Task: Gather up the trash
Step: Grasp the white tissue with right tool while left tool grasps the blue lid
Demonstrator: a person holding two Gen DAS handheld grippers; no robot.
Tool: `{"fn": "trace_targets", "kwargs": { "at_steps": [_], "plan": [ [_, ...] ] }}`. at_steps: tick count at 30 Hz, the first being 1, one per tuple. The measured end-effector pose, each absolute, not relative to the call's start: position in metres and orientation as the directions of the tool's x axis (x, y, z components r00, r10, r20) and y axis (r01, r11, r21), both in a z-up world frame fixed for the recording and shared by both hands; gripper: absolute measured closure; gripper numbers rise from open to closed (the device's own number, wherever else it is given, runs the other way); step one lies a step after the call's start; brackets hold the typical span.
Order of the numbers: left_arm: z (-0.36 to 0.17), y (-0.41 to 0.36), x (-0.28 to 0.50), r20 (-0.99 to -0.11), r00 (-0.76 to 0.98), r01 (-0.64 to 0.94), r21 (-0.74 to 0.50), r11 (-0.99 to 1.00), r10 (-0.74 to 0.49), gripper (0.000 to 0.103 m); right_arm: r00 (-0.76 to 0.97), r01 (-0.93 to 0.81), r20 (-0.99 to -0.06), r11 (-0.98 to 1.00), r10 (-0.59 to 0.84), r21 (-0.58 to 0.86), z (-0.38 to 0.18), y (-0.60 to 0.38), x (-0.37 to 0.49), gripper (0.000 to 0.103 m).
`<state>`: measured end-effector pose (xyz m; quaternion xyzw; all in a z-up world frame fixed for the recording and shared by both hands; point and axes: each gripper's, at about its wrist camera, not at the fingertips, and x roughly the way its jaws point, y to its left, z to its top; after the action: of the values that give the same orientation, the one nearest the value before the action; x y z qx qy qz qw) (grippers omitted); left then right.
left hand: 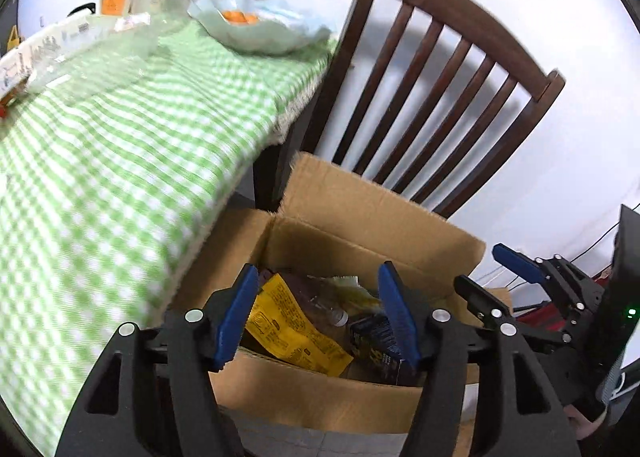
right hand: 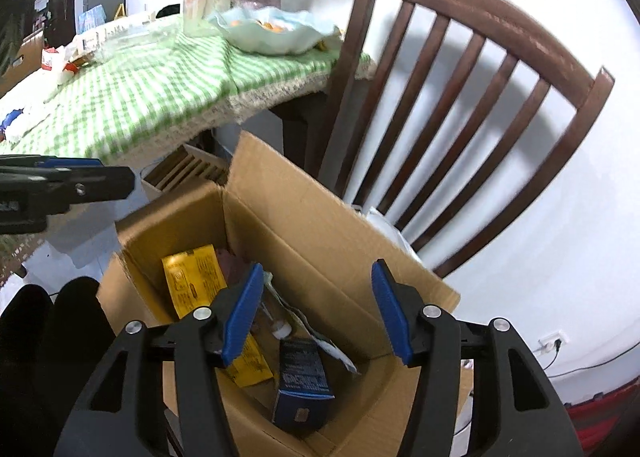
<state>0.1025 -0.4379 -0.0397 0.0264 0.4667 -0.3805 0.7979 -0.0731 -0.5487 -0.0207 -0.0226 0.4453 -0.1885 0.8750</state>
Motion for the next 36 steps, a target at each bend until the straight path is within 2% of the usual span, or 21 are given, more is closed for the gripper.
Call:
{"fn": "trace_targets", "kwargs": {
  "at_steps": [7, 18, 29, 36],
  "plan": [
    [0.000, -0.389, 0.110, -0.690, 0.360, 0.631, -0.316, 0.709, -0.628, 0.042, 0.580, 0.311, -0.735, 0.929, -0.351, -0.199, 0.001, -0.524, -0.053, 0.046],
    [0.024, -0.284, 0.148, -0.648, 0.508, 0.512, -0.302, 0.804, -0.567, 0.041, 0.690, 0.232, -0.676, 0.964, -0.259, -0.132, 0.028, -0.466, -0.002, 0.046],
    [0.030, -0.121, 0.218, -0.665, 0.658, 0.186, -0.311, 0.932, -0.353, 0.041, 0.721, -0.062, -0.693, 0.995, -0.007, -0.075, 0.021, -0.347, 0.074, 0.046],
    [0.020, -0.066, 0.228, -0.692, 0.662, 0.093, -0.307, 0.947, -0.289, 0.041, 0.681, -0.223, -0.715, 0.975, 0.160, 0.005, 0.005, -0.278, 0.123, 0.046]
  ]
}}
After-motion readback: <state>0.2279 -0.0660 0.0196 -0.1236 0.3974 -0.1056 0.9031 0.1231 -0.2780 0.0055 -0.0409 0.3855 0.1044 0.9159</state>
